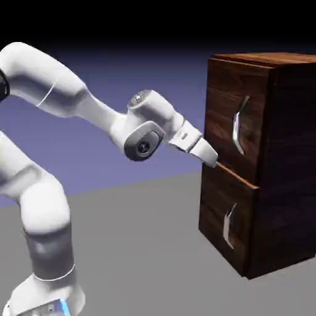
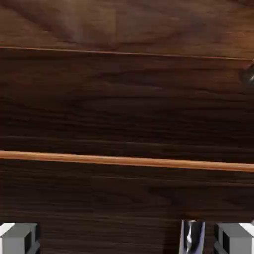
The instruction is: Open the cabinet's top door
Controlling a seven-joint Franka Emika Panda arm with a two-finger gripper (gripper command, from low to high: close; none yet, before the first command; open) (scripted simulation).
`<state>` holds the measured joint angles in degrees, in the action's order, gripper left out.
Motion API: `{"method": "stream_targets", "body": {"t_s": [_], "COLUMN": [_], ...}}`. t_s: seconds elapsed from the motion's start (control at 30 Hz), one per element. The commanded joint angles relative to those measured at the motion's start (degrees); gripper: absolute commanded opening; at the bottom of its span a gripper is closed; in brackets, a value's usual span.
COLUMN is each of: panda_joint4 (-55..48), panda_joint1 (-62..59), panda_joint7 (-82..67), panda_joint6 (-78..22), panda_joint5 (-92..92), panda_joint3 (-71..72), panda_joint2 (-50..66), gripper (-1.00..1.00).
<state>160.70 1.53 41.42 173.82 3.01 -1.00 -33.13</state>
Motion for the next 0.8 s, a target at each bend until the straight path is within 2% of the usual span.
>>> {"method": "stream_targets", "body": {"t_s": [0.0,0.77], "panda_joint4": [-0.25,-6.02], "panda_joint1": [0.7,16.78], "panda_joint7": [-0.86,-20.66], "panda_joint6": [-0.16,-3.74], "panda_joint5": [2.5,59.81], "panda_joint3": [-0.83,-19.92], "panda_joint2": [-0.39,-9.31], "gripper": [0.0,0.0]}}
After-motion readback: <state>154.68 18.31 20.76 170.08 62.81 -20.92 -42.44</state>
